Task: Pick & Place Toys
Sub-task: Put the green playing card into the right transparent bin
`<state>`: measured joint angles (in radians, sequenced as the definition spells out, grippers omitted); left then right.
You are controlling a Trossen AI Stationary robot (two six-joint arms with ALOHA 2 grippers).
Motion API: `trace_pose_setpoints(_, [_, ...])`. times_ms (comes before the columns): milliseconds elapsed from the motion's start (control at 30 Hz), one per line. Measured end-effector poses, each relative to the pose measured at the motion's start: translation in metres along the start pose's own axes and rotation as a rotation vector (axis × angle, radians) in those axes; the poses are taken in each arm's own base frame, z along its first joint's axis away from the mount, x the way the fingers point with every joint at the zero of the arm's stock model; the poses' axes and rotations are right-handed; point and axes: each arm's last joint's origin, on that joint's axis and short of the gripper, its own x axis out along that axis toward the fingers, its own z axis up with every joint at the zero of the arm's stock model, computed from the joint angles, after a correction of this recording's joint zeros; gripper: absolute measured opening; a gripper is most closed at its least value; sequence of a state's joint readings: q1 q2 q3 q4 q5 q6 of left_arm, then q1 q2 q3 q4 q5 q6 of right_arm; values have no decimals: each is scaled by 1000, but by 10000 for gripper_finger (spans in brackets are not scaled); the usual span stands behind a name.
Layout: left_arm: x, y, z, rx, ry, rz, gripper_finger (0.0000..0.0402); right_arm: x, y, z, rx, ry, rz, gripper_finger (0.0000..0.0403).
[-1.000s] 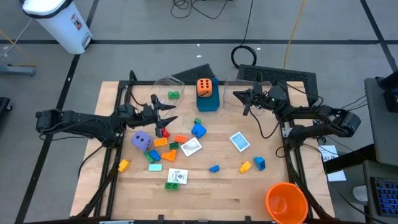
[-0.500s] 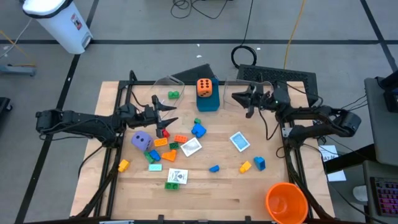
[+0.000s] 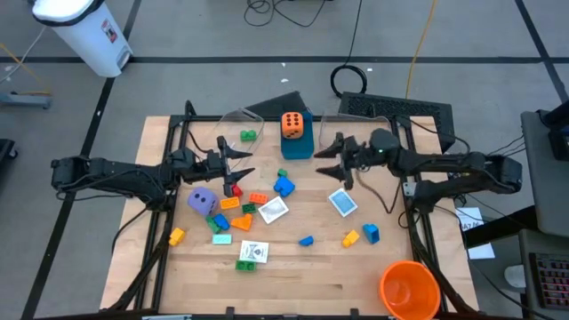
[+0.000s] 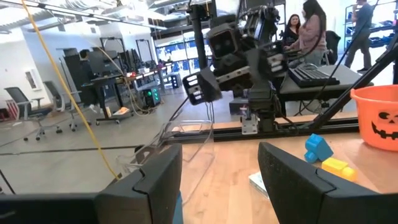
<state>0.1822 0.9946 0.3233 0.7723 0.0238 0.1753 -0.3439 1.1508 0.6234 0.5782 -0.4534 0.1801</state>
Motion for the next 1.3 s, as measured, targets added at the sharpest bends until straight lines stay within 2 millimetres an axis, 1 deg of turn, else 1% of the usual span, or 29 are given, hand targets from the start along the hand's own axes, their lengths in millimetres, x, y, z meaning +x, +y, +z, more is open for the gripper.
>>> trace_pose_setpoints(133, [0, 0, 0, 0, 0, 1, 214, 12, 19, 10, -85, 231, -133, 263])
trace_pose_setpoints(267, [0, 0, 0, 0, 0, 2, 214, 15, 40, 20, -130, 448, -276, 267])
trace_pose_setpoints(367, [0, 1, 0, 2, 2, 8, 214, 12, 56, 19, -93, 562, -365, 263])
trace_pose_setpoints(433, [0, 1, 0, 4, 5, 16, 214, 11, 64, 15, -45, 596, -403, 261])
trace_pose_setpoints(567, [0, 4, -1, 7, 13, 32, 214, 6, 77, -1, 51, 682, -434, 259])
trace_pose_setpoints(667, [0, 7, -2, 9, 16, 46, 214, 3, 82, -15, 146, 708, -460, 259])
trace_pose_setpoints(833, [0, 10, -3, 5, 21, 60, 214, -7, 80, -48, 302, 760, -543, 255])
trace_pose_setpoints(933, [0, 10, -3, 4, 25, 62, 214, -13, 77, -70, 355, 776, -580, 254])
trace_pose_setpoints(1033, [-1, 10, -3, 7, 24, 62, 214, -18, 74, -86, 388, 779, -598, 254])
trace_pose_setpoints(1133, [0, 10, -3, 5, 24, 62, 214, -23, 72, -96, 398, 803, -619, 254])
trace_pose_setpoints(1300, [0, 10, -3, 4, 24, 62, 214, -29, 70, -105, 395, 830, -636, 254])
